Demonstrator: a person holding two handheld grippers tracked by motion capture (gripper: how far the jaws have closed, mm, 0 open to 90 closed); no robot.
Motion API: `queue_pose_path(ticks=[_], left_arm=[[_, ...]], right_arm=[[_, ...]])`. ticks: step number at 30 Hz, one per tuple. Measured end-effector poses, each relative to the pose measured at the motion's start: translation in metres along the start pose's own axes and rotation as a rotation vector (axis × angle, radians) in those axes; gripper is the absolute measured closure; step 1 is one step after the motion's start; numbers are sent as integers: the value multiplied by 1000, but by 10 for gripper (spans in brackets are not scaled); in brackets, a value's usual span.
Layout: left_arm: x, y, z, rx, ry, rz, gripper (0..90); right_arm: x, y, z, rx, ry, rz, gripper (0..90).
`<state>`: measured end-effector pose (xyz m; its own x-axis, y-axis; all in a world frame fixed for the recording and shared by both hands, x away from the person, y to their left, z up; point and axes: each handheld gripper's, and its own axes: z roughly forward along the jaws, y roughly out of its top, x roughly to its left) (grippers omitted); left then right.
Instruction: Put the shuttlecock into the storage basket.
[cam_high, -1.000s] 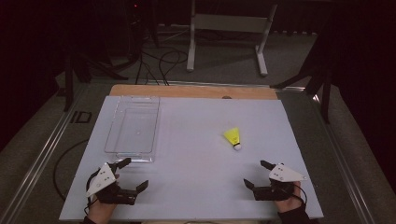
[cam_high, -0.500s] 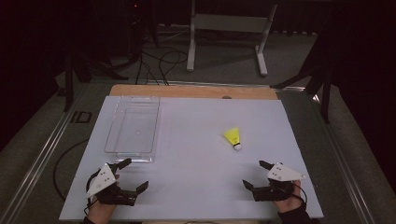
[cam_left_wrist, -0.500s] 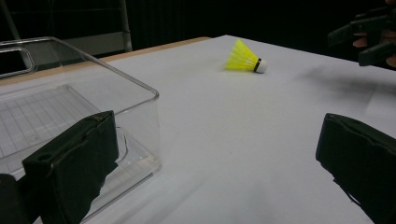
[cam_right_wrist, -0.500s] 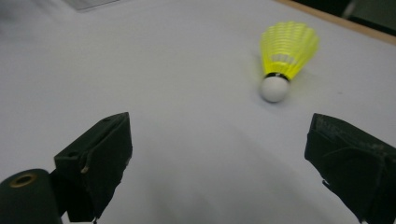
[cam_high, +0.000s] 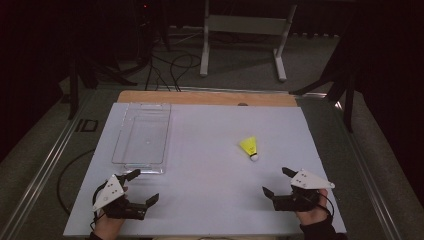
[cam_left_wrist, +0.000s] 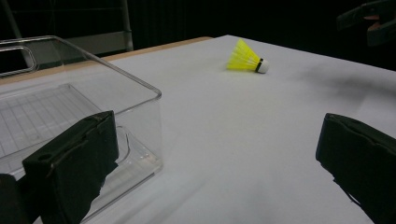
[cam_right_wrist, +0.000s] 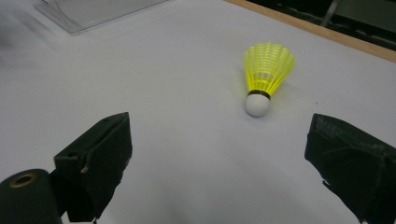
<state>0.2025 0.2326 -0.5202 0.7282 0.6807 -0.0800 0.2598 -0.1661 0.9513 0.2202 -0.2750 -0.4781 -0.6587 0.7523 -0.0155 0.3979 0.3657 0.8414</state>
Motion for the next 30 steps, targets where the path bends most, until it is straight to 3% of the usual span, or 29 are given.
queue_pose_path(ticks=[10, 30], left_arm=[[-1, 0, 0, 1, 1, 3, 0], [-1, 0, 0, 2, -3, 4, 0]], right_arm=[[-9, 23, -9, 12, -43, 6, 74], [-25, 71, 7, 83, -100, 4, 74]])
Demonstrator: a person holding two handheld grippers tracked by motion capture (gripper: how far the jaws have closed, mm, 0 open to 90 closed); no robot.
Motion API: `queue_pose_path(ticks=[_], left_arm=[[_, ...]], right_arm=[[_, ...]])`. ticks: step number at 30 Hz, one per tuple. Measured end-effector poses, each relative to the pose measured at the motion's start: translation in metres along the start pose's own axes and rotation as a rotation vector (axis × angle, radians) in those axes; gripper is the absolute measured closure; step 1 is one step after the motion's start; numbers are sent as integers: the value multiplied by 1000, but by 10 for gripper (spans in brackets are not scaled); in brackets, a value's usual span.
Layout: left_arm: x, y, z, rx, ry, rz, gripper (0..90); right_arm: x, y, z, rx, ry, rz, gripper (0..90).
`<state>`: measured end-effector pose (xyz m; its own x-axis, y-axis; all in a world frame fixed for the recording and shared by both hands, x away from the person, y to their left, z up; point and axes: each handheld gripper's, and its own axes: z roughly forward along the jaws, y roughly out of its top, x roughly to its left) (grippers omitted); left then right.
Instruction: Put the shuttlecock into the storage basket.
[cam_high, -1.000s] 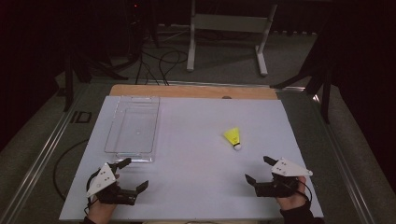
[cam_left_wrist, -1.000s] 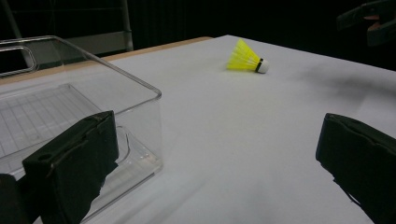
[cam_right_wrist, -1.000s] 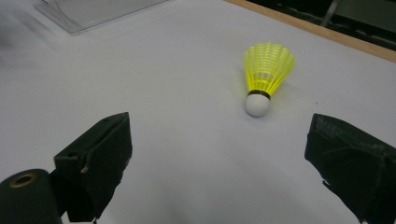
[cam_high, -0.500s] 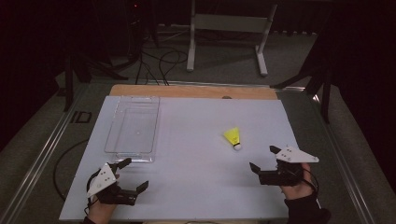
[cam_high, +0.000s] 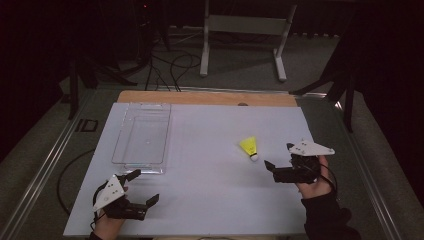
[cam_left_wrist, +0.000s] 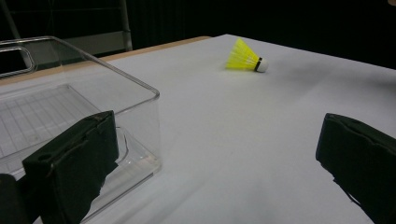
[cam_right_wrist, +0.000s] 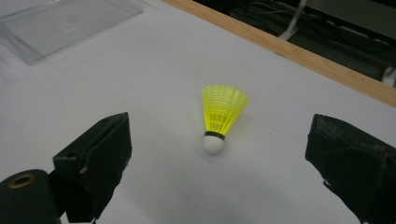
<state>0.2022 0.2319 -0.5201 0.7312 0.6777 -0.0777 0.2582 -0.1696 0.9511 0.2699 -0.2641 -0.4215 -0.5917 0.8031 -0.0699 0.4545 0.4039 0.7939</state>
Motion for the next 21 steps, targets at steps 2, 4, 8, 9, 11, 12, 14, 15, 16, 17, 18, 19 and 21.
queue_pose_path(ticks=[2, 4, 8, 9, 11, 12, 14, 15, 16, 17, 18, 19, 21], left_arm=[[0, 0, 0, 0, -1, 0, 0], [0, 0, 0, -1, 0, 0, 0], [0, 0, 0, -1, -1, 1, 0], [0, 0, 0, -1, -2, 0, 0], [0, 0, 0, 0, -3, 0, 0], [0, 0, 0, 1, -3, 1, 0], [0, 0, 0, 2, -3, 1, 0], [0, 0, 0, 1, -4, 1, 0], [0, 0, 0, 0, -4, 2, 0], [0, 0, 0, 0, -5, 1, 0], [0, 0, 0, 0, -6, -1, 0], [0, 0, 0, 1, -6, 0, 0], [0, 0, 0, 2, -8, 0, 0]], right_arm=[[-2, 5, 4, 14, -4, 7, 74], [-2, 6, 6, 26, -11, 6, 74], [-5, 11, 12, 46, -29, 15, 74], [-5, 12, 13, 51, -26, 17, 74], [-6, 15, 16, 68, -33, 15, 74], [-7, 16, 18, 69, -31, 18, 74], [-8, 18, 20, 80, -36, 21, 74], [-9, 19, 21, 85, -34, 25, 74], [-10, 20, 23, 85, -36, 26, 74], [-10, 22, 24, 97, -38, 30, 74], [-10, 22, 25, 101, -40, 29, 74], [-10, 24, 27, 106, -44, 33, 74], [-12, 26, 30, 125, -50, 31, 74]])
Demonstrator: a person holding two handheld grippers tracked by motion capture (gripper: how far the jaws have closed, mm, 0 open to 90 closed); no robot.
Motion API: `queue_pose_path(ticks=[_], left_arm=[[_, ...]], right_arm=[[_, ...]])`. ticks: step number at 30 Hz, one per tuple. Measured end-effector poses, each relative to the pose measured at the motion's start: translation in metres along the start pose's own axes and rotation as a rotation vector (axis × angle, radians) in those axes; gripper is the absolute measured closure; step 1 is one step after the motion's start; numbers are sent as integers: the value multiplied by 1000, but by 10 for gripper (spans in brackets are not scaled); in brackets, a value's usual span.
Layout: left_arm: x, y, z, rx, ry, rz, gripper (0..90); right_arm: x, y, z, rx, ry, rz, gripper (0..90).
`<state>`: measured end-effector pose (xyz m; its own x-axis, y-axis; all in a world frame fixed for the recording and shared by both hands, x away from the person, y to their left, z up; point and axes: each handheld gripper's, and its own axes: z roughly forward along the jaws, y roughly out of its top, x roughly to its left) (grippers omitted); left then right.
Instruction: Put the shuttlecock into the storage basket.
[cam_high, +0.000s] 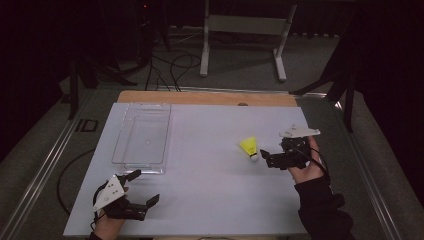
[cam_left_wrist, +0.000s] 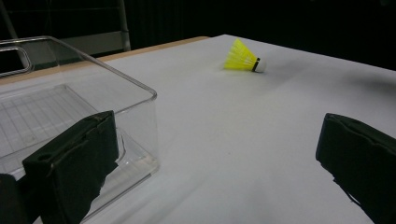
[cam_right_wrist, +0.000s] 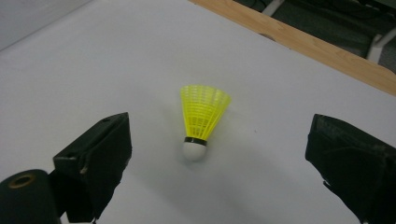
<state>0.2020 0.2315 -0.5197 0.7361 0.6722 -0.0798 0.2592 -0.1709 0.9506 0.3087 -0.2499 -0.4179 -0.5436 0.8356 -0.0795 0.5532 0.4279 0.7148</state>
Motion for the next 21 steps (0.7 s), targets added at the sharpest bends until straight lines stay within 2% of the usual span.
queue_pose_path(ticks=[6, 10, 11, 14, 21], left_arm=[[0, 0, 0, 1, 0, 1, 0], [0, 0, 0, 2, 0, 0, 0], [0, 0, 0, 1, 0, 1, 0], [0, 0, 0, 2, 0, 2, 0], [0, 0, 0, 3, -1, -1, 0]], right_arm=[[-4, 7, 8, 37, -3, 27, 74], [-5, 10, 12, 59, -10, 26, 75], [-6, 14, 17, 82, -14, 30, 75], [-8, 15, 20, 97, -17, 35, 75], [-10, 20, 34, 169, -3, 49, 75]])
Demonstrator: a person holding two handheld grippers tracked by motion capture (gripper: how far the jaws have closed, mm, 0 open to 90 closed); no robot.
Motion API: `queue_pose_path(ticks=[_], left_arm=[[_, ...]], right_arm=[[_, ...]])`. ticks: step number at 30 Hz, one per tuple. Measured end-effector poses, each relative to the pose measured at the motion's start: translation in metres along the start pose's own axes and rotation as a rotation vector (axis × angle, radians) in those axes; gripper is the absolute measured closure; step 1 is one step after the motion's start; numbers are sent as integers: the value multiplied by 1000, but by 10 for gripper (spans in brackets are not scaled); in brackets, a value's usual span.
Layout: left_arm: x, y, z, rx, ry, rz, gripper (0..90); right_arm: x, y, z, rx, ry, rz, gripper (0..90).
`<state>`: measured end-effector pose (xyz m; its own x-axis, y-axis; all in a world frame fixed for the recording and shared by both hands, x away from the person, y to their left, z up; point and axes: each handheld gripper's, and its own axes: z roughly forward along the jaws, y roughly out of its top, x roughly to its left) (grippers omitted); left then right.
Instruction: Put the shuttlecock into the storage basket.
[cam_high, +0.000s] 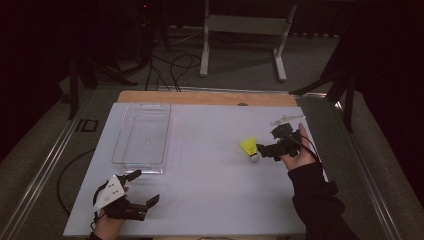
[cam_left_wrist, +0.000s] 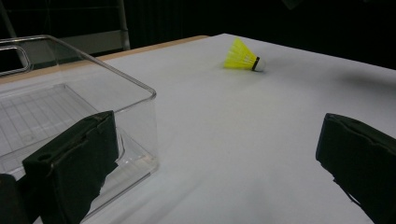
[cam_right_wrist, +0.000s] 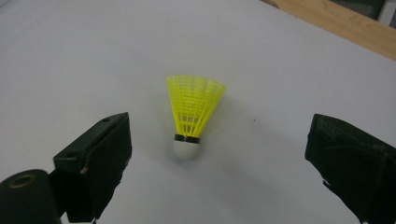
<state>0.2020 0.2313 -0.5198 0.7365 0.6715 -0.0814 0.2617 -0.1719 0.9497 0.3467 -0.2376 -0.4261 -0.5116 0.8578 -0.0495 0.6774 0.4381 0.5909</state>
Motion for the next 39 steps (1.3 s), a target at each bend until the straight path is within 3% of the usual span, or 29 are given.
queue_pose_path(ticks=[5, 9, 23, 30, 31, 39], left_arm=[[0, 0, 0, 0, 0, 0, 0], [0, 0, 0, 2, -1, 1, 0], [1, 0, 0, 4, -6, -1, 0], [0, 0, 0, 4, -6, 0, 0], [0, 0, 0, 4, -6, -1, 0], [0, 0, 0, 6, -9, 0, 0]], right_arm=[[0, 2, 5, 32, 2, -1, 75], [-1, 6, 17, 88, 16, -5, 75], [-3, 8, 37, 156, 0, -10, 75], [-4, 8, 44, 194, 19, 5, 75], [-4, 9, 49, 238, 22, 3, 75], [-6, 8, 65, 323, 73, 52, 76]])
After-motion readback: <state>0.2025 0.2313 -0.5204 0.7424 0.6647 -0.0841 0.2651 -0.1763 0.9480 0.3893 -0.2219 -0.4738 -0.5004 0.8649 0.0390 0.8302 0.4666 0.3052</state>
